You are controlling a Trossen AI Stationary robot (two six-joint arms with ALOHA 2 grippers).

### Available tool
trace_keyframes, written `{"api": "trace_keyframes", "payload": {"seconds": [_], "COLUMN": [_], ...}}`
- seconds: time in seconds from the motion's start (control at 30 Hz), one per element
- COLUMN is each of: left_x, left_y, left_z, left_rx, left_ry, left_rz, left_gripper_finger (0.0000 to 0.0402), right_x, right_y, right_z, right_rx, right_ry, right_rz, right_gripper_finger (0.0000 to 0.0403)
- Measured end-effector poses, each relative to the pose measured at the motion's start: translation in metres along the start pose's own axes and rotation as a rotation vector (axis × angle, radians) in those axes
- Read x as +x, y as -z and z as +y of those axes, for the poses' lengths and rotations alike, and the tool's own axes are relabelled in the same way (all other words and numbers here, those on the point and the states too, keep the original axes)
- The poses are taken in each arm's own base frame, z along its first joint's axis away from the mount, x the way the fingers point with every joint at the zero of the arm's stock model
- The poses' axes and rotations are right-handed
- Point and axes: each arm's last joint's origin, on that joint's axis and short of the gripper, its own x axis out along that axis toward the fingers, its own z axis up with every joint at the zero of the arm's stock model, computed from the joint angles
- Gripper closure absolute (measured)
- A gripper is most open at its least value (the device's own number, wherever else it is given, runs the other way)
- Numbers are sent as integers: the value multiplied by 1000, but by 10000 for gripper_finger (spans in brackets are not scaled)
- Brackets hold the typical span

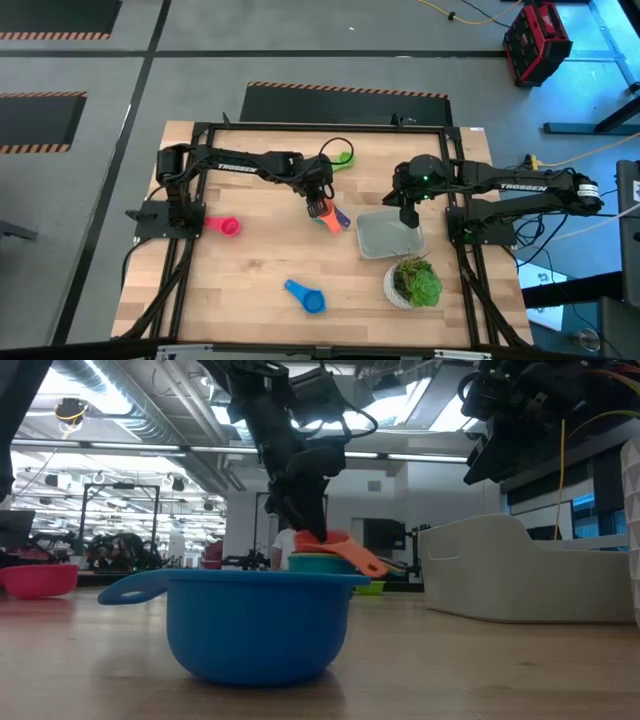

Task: Nest measuring cups in basket
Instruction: Stack the orange measuring cup on top of the violet measuring cup

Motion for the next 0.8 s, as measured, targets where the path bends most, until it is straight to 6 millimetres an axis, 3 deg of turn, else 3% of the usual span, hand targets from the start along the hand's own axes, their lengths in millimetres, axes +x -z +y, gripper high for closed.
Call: {"api": "trace_keyframes", "payload": {"seconds": [0.23, 0.5, 0.67, 0.8], "left_x": [-1, -24, -31, -29], "left_y": [-1, -8, -6, 3], "left_z": [5, 8, -14, -43], "left_rx": [-84, -85, 11, 96], "left_ry": [-4, 87, 236, 305], "left_rz": [3, -55, -51, -22], "left_gripper_finger": [263, 264, 264, 264], "right_x": [0, 0, 0, 0], "right_y": [0, 0, 0, 0], "right_z": [0, 0, 0, 0], "right_rx": [0, 0, 0, 0], "right_ry": [0, 0, 0, 0], "right_rz": [0, 0, 0, 0], "right_gripper_finger": [352, 352, 352, 352]}}
